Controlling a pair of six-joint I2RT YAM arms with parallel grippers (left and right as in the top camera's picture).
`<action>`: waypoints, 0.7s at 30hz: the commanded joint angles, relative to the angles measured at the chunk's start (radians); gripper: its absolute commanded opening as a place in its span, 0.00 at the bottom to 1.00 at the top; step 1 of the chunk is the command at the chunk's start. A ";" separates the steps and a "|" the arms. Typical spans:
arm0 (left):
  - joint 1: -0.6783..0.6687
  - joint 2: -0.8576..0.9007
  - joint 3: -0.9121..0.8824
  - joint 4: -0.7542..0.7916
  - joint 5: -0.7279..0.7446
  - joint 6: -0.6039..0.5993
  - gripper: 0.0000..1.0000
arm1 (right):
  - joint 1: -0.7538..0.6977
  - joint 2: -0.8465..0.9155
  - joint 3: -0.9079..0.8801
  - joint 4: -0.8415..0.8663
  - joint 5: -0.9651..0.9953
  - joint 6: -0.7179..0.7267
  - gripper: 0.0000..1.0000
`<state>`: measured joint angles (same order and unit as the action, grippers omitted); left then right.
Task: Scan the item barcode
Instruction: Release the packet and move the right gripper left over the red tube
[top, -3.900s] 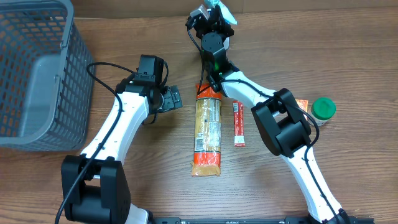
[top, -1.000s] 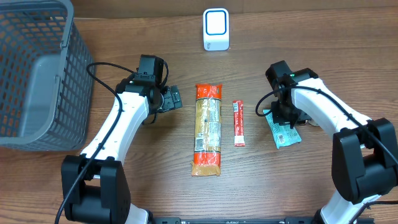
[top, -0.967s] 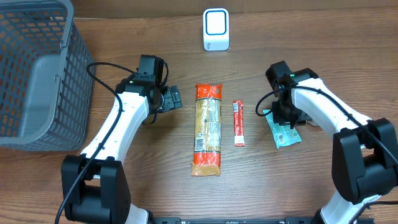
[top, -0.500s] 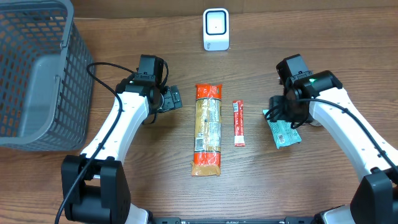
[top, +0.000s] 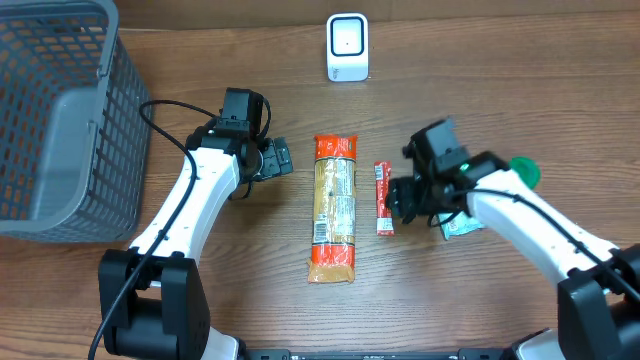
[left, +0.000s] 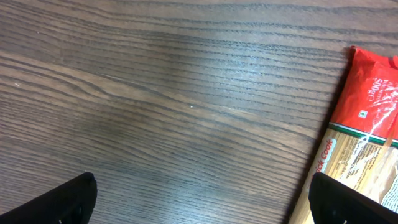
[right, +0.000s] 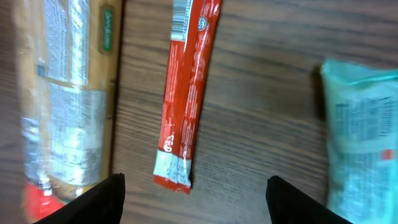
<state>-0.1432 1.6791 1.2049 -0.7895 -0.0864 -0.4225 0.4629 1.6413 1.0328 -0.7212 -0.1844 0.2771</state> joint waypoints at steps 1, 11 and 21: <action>-0.001 -0.012 0.009 0.001 0.002 -0.004 1.00 | 0.052 -0.006 -0.069 0.068 0.084 0.019 0.74; -0.001 -0.012 0.009 0.001 0.002 -0.004 1.00 | 0.114 -0.006 -0.137 0.167 0.105 0.023 1.00; -0.001 -0.012 0.009 0.001 0.002 -0.004 1.00 | 0.114 -0.002 -0.137 0.175 0.132 0.034 0.99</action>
<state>-0.1432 1.6791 1.2049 -0.7891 -0.0864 -0.4225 0.5713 1.6421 0.9020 -0.5514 -0.0830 0.3027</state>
